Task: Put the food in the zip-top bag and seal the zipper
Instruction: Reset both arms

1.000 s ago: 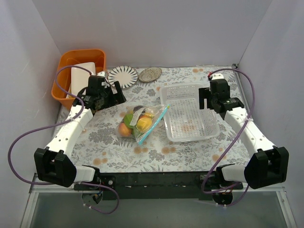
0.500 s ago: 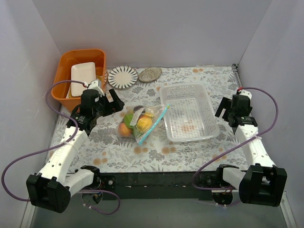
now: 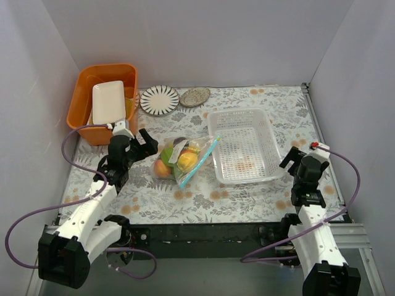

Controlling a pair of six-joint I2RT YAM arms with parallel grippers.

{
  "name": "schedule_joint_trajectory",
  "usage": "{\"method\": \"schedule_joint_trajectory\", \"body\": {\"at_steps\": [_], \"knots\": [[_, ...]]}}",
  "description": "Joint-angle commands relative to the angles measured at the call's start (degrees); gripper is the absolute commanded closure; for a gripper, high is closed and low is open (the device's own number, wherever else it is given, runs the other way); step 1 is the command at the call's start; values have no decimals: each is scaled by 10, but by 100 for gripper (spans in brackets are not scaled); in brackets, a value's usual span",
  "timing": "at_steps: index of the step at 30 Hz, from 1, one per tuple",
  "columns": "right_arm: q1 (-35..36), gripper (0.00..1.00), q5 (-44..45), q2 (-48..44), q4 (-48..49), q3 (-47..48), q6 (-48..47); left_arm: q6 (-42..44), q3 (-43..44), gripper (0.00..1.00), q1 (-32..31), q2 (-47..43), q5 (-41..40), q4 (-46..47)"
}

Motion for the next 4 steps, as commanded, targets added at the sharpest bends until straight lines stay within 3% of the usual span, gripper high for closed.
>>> {"method": "schedule_joint_trajectory", "body": {"at_steps": [1,4], "knots": [[1,2,42,-18,90,-35,-28,-22,-49,2,-4,-65,-23,67],[1,2,60,3,99,-35,-19,-48,-54,2,-5,-73,-91,65]]}}
